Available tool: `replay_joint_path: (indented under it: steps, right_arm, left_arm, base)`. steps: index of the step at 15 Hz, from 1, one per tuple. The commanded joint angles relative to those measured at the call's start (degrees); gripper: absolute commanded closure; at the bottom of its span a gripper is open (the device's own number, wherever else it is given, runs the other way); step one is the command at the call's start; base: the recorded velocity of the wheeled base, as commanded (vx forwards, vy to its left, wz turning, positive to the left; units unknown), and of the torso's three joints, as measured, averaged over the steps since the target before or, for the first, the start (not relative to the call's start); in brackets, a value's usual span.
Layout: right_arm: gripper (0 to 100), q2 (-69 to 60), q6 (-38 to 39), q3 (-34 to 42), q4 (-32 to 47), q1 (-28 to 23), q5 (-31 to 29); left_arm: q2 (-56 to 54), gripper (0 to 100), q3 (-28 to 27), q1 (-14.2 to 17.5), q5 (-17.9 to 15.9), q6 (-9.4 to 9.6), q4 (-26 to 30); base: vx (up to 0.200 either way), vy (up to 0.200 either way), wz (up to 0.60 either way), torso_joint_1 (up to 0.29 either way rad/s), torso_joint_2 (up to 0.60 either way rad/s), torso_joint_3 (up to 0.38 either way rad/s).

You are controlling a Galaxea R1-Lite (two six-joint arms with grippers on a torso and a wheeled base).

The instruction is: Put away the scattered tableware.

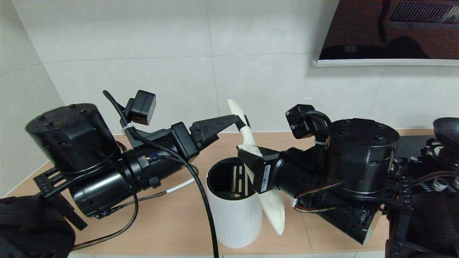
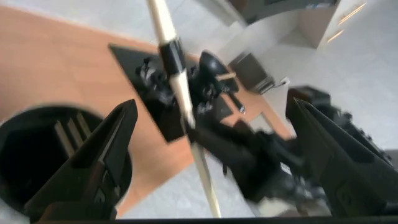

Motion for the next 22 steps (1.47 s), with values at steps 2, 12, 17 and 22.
replay_joint_path:
  steps: [2,12,17,22]
  right_arm:
    - [100,0.2,0.9,0.3,0.3,1.5,0.6]
    - [100,0.1,0.9,2.1,0.4,3.8,2.5]
    - [100,0.2,0.9,2.3,0.5,4.2,2.6]
    - [100,0.2,0.9,2.3,0.5,4.2,2.7]
  left_arm:
    - [4.4,0,0.4,-0.3,0.1,0.0,-2.5]
    - [7.6,0,0.2,-0.5,2.6,0.09,-6.3]
    - [7.6,0,0.5,-1.4,2.6,0.09,-6.5]
    - [7.4,100,0.6,-1.9,2.5,0.09,-6.5]
  base:
    - [0.0,0.0,0.0,0.0,0.0,0.0]
    - [0.0,0.0,0.0,0.0,0.0,0.0]
    - [0.0,0.0,0.0,0.0,0.0,0.0]
    - [0.0,0.0,0.0,0.0,0.0,0.0]
